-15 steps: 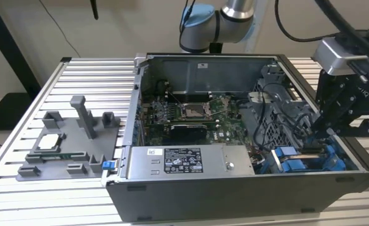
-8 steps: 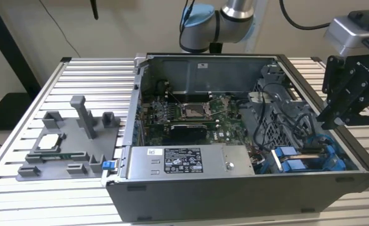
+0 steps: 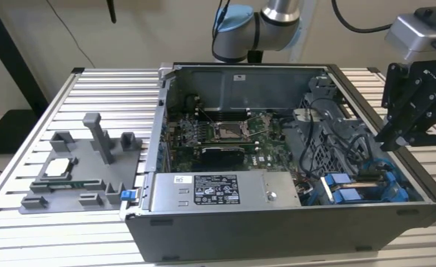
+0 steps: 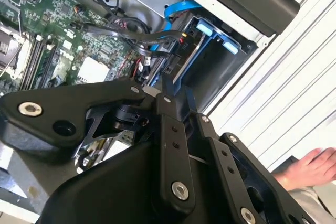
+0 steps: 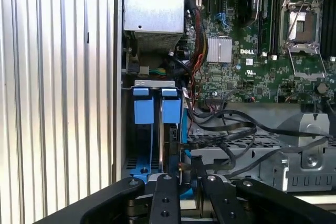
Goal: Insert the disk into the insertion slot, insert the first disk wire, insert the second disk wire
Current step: 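Insert the second disk wire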
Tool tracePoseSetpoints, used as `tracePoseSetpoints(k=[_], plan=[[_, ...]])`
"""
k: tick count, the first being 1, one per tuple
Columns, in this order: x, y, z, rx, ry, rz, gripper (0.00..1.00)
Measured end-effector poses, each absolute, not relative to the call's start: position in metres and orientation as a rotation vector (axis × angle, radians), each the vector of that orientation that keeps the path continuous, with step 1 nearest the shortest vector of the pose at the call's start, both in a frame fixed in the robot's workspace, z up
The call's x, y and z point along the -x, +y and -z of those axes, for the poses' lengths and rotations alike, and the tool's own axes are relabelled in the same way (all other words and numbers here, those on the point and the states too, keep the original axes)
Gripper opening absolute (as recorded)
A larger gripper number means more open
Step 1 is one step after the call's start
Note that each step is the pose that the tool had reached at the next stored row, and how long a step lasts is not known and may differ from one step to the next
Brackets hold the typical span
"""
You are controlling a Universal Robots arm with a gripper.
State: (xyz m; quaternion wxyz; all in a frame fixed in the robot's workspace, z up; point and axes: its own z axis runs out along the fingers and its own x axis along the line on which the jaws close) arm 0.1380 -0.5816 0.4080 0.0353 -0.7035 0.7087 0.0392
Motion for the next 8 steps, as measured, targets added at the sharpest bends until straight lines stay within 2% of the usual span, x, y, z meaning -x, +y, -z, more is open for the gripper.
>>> tracePoseSetpoints(k=[8], plan=[[-0.1381,-0.5817,-0.4112,2.163,2.179,-0.123,1.00]])
